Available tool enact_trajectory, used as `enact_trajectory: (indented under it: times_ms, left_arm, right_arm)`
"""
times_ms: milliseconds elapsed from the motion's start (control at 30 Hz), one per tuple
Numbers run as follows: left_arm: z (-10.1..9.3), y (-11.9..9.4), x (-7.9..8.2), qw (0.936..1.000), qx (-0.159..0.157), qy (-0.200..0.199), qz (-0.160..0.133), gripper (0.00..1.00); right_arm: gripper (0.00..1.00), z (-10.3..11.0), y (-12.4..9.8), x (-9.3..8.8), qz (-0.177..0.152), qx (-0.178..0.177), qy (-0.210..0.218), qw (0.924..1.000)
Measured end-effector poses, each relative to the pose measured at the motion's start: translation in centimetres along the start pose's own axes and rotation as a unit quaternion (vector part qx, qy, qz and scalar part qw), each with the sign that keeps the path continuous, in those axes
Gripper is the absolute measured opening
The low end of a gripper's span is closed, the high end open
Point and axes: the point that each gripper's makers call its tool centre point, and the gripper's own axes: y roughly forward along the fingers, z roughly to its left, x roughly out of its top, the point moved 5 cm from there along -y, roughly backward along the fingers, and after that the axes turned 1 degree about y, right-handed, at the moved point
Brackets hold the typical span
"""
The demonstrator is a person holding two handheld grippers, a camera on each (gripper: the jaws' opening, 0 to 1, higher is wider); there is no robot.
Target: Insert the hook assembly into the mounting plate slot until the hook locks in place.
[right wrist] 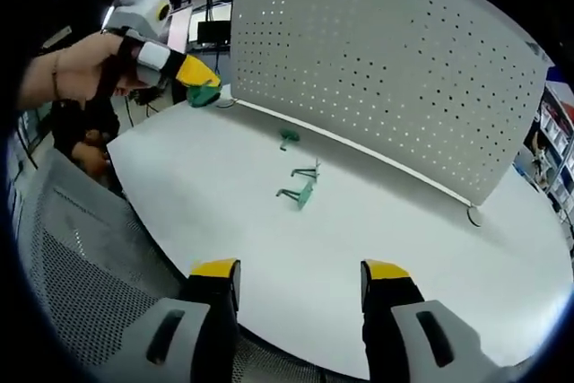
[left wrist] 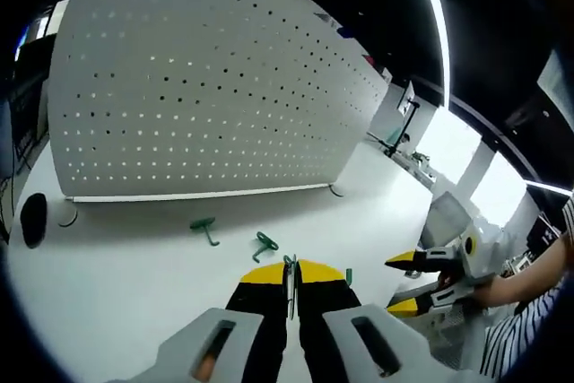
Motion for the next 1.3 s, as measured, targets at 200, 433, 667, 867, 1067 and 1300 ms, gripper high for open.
enact_trajectory:
  times_ms: [200, 433, 667, 867, 1067, 1300]
  left_arm:
    - [-0.7, 0.1, -1.0, 0.9998, -0.005, -0.018, -0.003, 0.01]
    - [-1.4, 0.2, -1.8, 0.9996, -0.005, -0.027, -0.003, 0.01]
    - [-2.2, 0.7, -2.3, 0.9995, -0.012, -0.029, -0.003, 0.01]
    - [-3.0, 0.8, -2.2, 0.9988, -0.023, -0.040, -0.015, 0.01]
    - [-3.7, 0.6, -2.3, 0.9975, -0.030, -0.058, -0.026, 0.01]
    - [-3.5, 0.2, -2.2, 0.9958, -0.034, -0.076, -0.038, 0.01]
  right_arm:
    - [0.46, 1.5, 0.0, 2.3, -0.048, 0.056, 0.143, 0.9869]
    - [0.38, 3.8, 0.0, 5.1, -0.087, 0.135, 0.237, 0.9582]
    - [0.31, 5.3, 0.4, 7.1, -0.092, 0.166, 0.247, 0.9501]
    - [0.23, 5.9, 0.8, 8.0, -0.096, 0.181, 0.258, 0.9443]
    - [0.18, 6.1, 1.3, 8.7, -0.093, 0.192, 0.259, 0.9420]
    - [0.16, 6.6, 1.9, 9.1, -0.084, 0.199, 0.242, 0.9459]
